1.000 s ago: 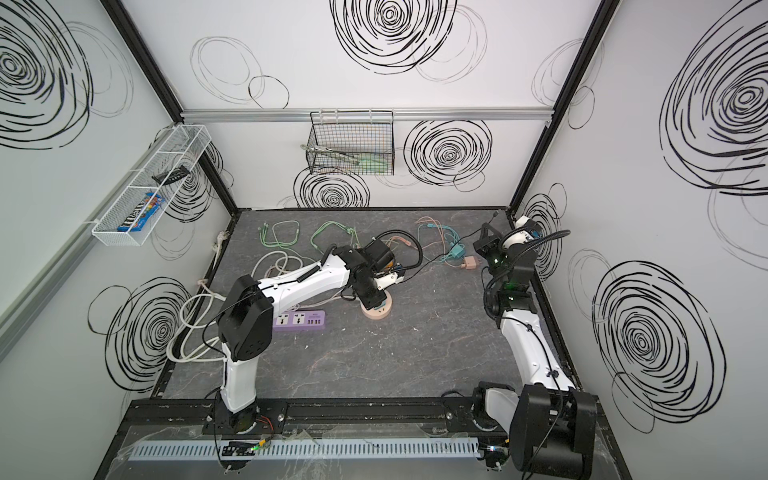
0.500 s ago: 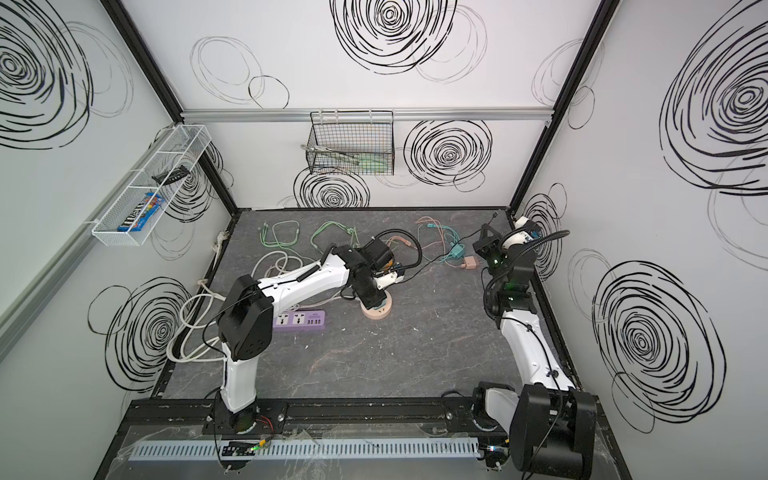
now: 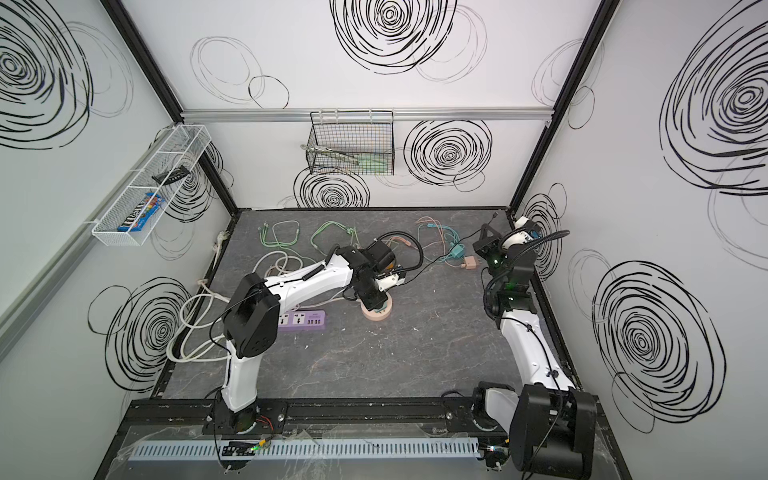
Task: Insert the plug
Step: 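Lower the charger prongs into the socket beside the first charger, left gripper, then open the left gripper and raise it off the plugged charger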
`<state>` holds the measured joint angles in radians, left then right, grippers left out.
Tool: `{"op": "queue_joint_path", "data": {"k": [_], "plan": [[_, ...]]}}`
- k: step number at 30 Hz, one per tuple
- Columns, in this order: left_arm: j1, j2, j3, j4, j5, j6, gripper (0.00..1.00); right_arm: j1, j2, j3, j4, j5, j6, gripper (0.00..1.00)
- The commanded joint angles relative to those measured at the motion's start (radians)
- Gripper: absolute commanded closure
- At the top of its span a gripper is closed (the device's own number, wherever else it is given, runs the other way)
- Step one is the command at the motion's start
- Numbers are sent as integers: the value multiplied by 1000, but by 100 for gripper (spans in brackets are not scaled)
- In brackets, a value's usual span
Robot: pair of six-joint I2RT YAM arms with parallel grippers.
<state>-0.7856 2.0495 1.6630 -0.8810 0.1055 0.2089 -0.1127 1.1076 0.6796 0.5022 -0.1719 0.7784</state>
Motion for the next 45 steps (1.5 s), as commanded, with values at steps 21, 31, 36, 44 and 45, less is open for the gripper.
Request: {"op": "queue_joint_path", "data": {"k": [21, 31, 36, 44, 45], "plan": [[43, 48, -281, 122, -85, 80, 100, -4, 0, 5, -3, -14, -15, 99], [135, 130, -100, 42, -207, 208, 100, 3, 17, 5, 6, -52, -4, 99], [158, 158, -33, 27, -208, 240, 98, 11, 28, 8, 4, -52, -4, 99], [170, 113, 35, 15, -83, 201, 60, 22, 50, 20, 2, -55, -5, 99], [171, 87, 28, 26, -61, 196, 51, 23, 49, 20, 0, -54, -6, 99]]}}
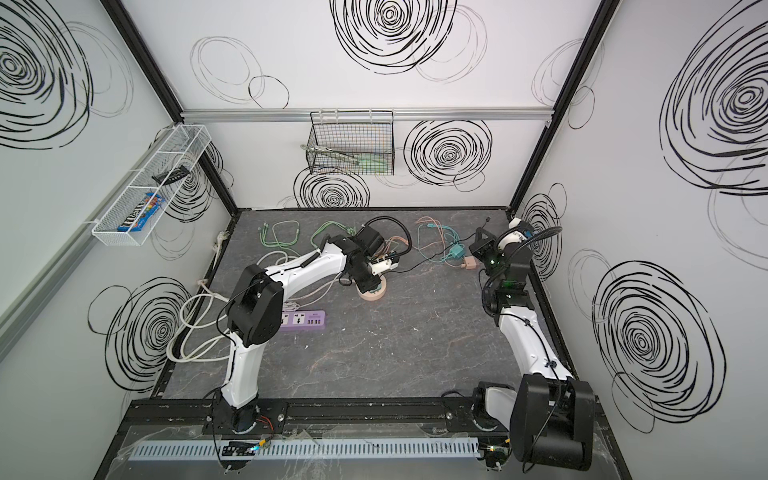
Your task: Insert the plug
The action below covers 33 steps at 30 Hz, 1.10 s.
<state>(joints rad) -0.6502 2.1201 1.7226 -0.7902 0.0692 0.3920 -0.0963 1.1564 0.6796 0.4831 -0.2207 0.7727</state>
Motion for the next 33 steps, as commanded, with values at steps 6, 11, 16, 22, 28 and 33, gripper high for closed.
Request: {"op": "queue_joint_path", "data": {"k": [6, 11, 16, 22, 28, 33], "plan": [[28, -141, -81, -14, 99, -24, 23, 5, -7, 12, -1, 17, -9, 98], [21, -281, -196, 79, 159, -59, 8, 6, -9, -9, -11, 41, -9, 98], [43, -416, -316, 241, 141, -189, 4, 2, 13, -44, -19, 125, -33, 97], [134, -574, -529, 501, -37, -563, 4, -19, 91, -84, -23, 211, -44, 95], [253, -755, -749, 623, -243, -852, 4, -36, 202, -71, -57, 235, -46, 95], [334, -847, -868, 613, -338, -957, 4, -38, 241, -53, -82, 232, -45, 80]]}}
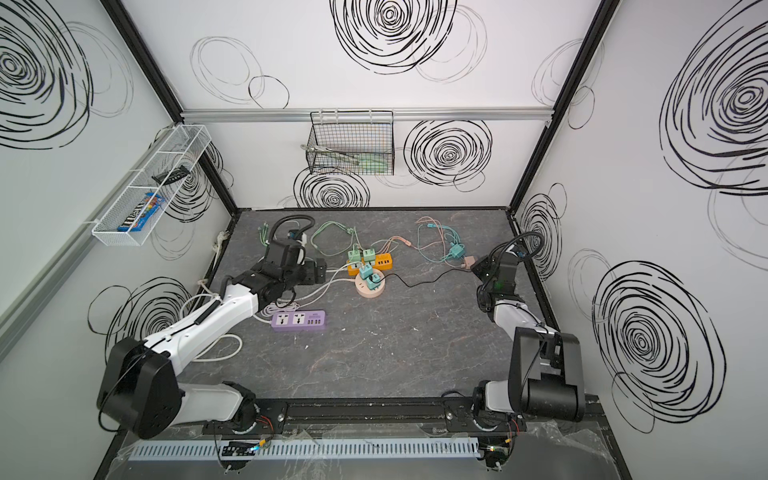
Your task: Insert the plug
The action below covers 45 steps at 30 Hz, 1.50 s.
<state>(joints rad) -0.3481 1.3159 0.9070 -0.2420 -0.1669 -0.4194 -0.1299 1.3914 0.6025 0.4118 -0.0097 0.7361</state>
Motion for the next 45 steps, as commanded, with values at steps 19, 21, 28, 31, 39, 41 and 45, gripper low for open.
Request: {"op": "queue_joint_path", "data": {"k": [19, 21, 28, 31, 39, 41, 45], "plan": [[299, -92, -341, 175, 98, -342, 4, -14, -75, 59, -139, -18, -104, 3], [311, -99, -364, 192, 125, -348, 4, -16, -77, 58, -141, -17, -101, 3], [315, -62, -377, 203, 206, -303, 4, -16, -72, 65, -133, -48, -115, 3], [316, -46, -376, 200, 216, -297, 4, -16, -75, 62, -124, -80, -130, 3], [311, -73, -393, 153, 257, -283, 4, -16, -81, 74, -137, -112, -151, 3], [305, -86, -403, 147, 287, -287, 4, -16, -80, 74, -135, -129, -157, 3], [263, -102, -414, 145, 364, -329, 4, -11, -91, 59, -92, -173, -172, 3]]}}
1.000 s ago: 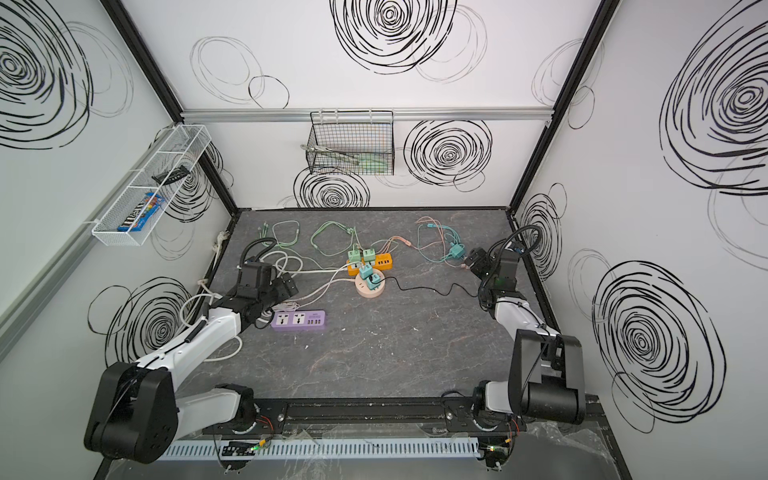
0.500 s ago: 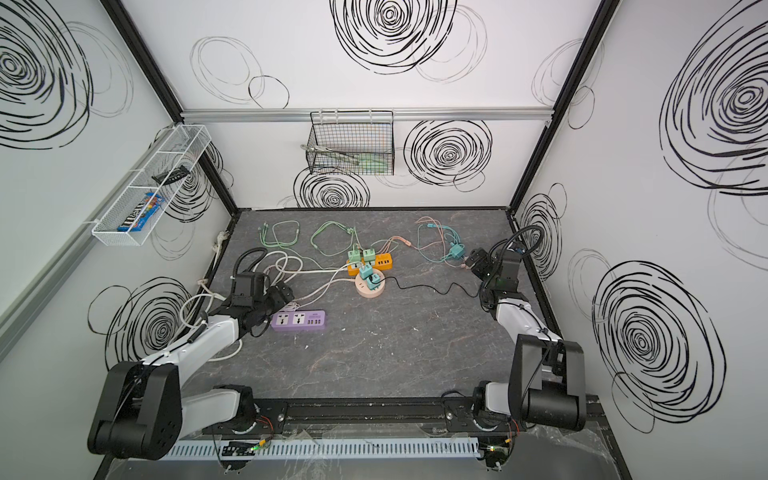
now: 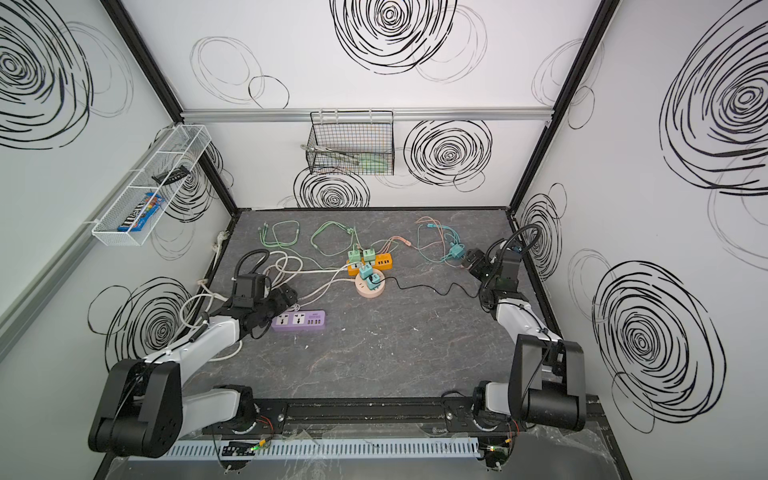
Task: Insert the plug
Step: 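Reach the right gripper to the purple power strip and grasp its end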
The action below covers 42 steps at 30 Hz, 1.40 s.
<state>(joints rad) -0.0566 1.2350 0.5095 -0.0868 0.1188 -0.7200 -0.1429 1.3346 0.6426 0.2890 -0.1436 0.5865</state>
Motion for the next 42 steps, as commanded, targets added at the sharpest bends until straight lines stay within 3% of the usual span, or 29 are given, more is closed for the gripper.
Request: {"op": "queue_joint_path", "data": {"k": [1, 9, 12, 18, 24, 30, 32, 37, 42], "plan": [[-45, -23, -16, -2, 108, -49, 4, 4, -37, 16, 37, -43, -23, 3], [-291, 28, 45, 84, 163, -199, 4, 27, -50, 23, 24, -68, -78, 2], [-374, 81, 97, 94, 164, -197, 4, 60, -66, 23, 30, -80, -130, 2], [-415, 28, 181, 36, 46, -157, 4, 250, -126, 19, 51, -32, -320, 2], [-410, -116, 162, -15, -128, -120, 4, 518, -164, -44, 186, -135, -586, 1], [-296, -201, 164, -44, -107, -110, 4, 812, -58, -24, 121, -163, -871, 2], [-263, -221, 161, -61, -115, -109, 4, 880, -6, 0, 85, -171, -924, 1], [-263, -223, 176, -148, -259, -97, 4, 1005, 138, 76, 37, -209, -1002, 1], [-144, -256, 139, -129, -223, -127, 4, 1085, 299, 185, -24, -232, -1068, 0]]}}
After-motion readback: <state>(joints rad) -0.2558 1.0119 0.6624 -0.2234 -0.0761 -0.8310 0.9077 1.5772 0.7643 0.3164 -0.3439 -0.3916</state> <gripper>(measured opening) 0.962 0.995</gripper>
